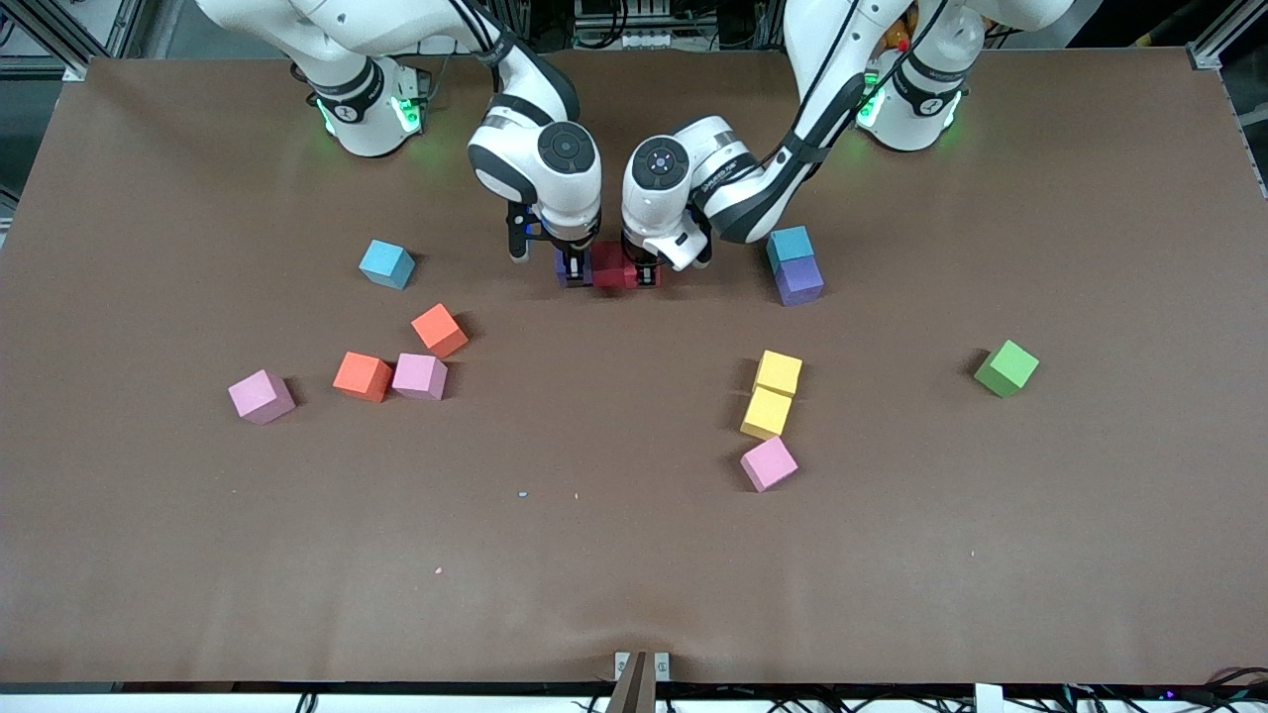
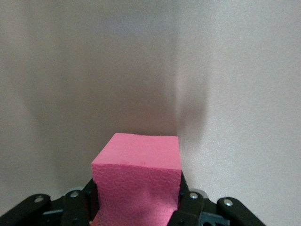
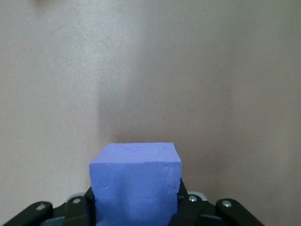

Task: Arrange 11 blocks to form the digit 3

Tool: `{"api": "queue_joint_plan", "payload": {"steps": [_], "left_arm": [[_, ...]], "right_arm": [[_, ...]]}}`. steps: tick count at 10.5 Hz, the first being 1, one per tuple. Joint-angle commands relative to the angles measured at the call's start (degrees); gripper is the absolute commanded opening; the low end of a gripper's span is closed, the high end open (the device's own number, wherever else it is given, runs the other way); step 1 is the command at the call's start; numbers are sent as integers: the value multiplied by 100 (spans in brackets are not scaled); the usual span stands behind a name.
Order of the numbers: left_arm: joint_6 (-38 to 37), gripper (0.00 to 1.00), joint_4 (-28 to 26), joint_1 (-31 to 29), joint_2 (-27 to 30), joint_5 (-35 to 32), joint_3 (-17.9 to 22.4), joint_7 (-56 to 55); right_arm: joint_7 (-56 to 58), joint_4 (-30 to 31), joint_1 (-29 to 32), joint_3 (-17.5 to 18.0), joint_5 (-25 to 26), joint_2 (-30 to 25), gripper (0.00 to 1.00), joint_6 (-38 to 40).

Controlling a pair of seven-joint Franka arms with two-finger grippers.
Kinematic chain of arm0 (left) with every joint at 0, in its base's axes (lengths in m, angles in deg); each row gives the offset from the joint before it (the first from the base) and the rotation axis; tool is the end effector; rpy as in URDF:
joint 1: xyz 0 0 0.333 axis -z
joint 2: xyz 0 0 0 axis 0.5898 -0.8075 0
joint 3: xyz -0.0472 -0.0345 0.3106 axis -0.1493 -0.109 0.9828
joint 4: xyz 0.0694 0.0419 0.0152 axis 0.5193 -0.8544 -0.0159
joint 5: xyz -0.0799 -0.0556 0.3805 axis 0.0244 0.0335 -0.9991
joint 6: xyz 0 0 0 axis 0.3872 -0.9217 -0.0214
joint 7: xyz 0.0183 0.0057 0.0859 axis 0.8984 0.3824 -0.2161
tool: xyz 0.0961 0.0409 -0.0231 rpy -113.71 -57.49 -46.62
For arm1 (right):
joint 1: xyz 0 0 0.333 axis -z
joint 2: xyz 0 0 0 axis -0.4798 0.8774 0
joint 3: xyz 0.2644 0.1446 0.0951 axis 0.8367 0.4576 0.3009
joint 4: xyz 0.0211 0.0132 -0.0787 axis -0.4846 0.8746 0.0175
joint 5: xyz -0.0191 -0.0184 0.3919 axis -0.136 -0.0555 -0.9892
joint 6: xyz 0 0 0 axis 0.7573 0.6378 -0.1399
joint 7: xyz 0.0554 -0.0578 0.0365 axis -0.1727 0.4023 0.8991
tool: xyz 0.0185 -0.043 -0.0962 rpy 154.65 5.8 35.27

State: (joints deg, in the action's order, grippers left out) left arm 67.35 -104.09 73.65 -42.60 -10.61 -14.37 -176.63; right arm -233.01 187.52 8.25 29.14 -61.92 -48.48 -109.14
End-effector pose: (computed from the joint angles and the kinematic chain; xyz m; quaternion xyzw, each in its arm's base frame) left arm 0.3425 -0.5127 0.2015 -0.6934 -0.7164 0.0754 0.0145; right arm 0.3516 0.4279 0.2176 0.7310 -0.6800 0.0016 0.0569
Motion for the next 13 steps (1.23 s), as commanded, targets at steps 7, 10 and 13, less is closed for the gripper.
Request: {"api": "queue_joint_plan", "payload": {"steps": [7, 10, 13], "left_arm": [[210, 23, 45, 64, -110, -265, 24, -127], [210, 23, 45, 55, -110, -265, 24, -328], [210, 23, 36, 90, -101, -265, 24, -531]], "right_arm": [[-304, 208, 29, 66, 149, 43, 0, -368], [-304, 199, 38, 57, 158, 139, 0, -447], [-348, 190, 38, 57, 228, 236, 0, -500]]}}
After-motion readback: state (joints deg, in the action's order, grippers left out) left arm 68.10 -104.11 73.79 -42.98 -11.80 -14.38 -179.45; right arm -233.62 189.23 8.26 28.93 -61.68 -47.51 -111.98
